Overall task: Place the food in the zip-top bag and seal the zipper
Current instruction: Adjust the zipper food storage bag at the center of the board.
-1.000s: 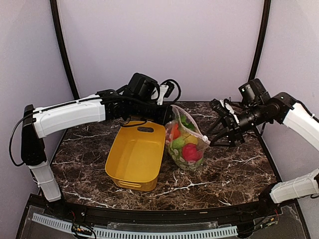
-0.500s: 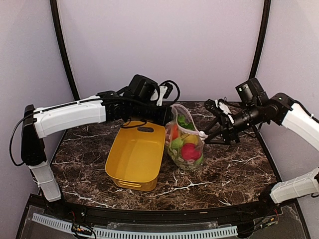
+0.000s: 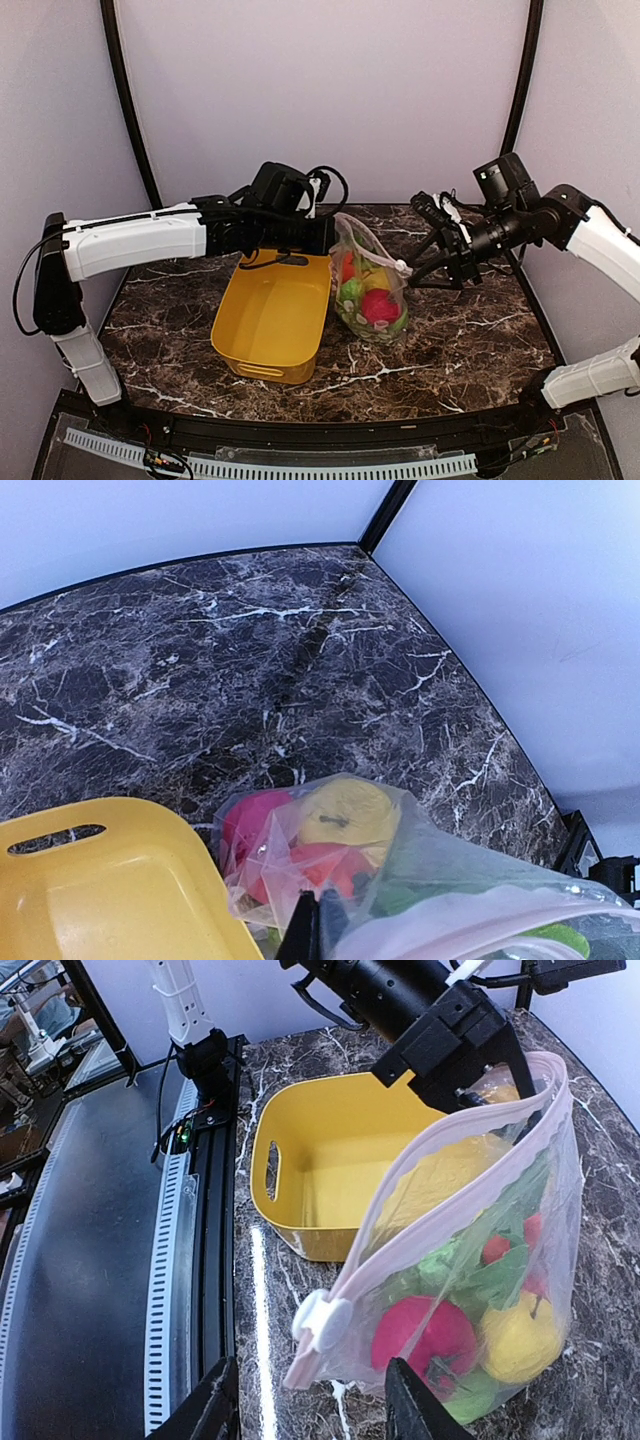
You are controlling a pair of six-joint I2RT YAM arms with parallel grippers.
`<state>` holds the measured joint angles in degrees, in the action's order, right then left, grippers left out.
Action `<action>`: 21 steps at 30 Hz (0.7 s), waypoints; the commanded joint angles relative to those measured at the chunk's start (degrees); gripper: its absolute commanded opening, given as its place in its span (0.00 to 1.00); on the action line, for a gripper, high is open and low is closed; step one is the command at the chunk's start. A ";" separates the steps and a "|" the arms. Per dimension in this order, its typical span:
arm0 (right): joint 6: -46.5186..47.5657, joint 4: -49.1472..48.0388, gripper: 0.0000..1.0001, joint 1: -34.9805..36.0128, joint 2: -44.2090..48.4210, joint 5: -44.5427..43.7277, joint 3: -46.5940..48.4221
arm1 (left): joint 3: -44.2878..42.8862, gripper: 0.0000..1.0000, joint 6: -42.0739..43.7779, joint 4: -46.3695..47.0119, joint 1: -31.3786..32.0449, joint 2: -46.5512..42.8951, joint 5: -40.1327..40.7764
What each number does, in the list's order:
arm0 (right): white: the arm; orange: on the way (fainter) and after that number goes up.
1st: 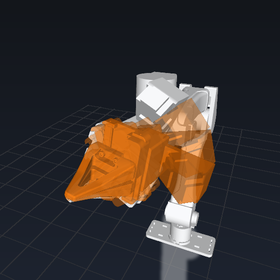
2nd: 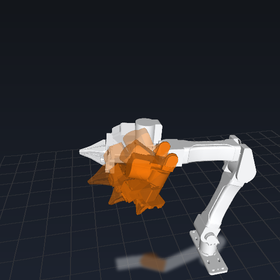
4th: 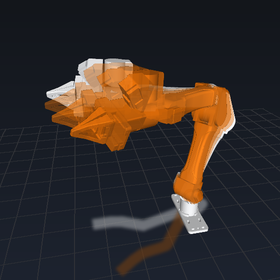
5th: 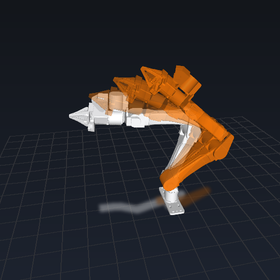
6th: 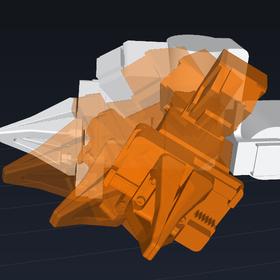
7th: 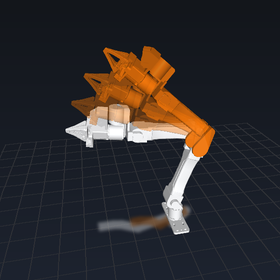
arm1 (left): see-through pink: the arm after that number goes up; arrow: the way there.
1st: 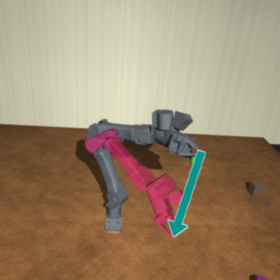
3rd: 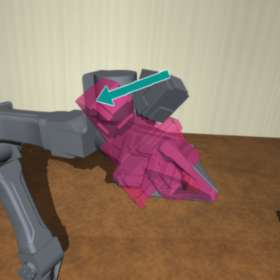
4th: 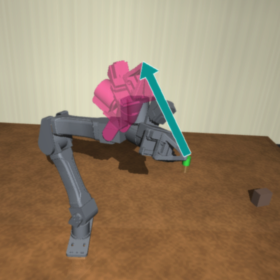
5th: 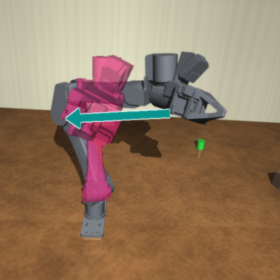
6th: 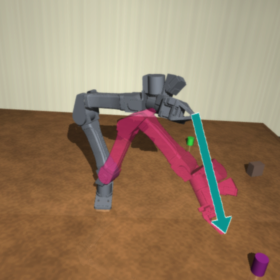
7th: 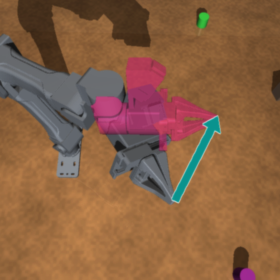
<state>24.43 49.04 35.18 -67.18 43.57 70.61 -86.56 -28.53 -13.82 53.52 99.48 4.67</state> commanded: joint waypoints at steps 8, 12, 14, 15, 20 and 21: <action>-6.38 -8.14 0.25 1.47 -1.84 -9.32 -0.38 | 3.84 0.01 -5.45 5.66 -0.40 -4.89 4.15; -6.83 -8.68 0.17 1.45 -2.68 -10.38 0.78 | 6.40 0.01 -5.48 6.03 -0.34 -6.44 4.37; -6.51 -8.36 0.09 1.45 -2.68 -9.91 1.33 | 7.28 0.01 -5.29 6.17 -0.28 -7.11 4.37; -6.22 -8.04 0.07 1.47 -2.57 -9.77 1.70 | 7.50 0.01 -5.19 6.13 -0.26 -7.48 4.34; -3.20 -4.90 0.00 1.23 -1.34 -5.78 3.79 | 9.28 0.01 -4.91 7.15 -0.34 -8.38 4.07; -2.28 -4.03 0.00 0.83 -1.11 -5.55 4.39 | 9.34 0.01 -4.79 7.43 -0.34 -8.50 4.01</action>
<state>19.49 43.72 36.34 -69.84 35.44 71.75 -78.52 -33.47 -8.71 53.49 94.50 8.19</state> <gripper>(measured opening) 0.003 0.011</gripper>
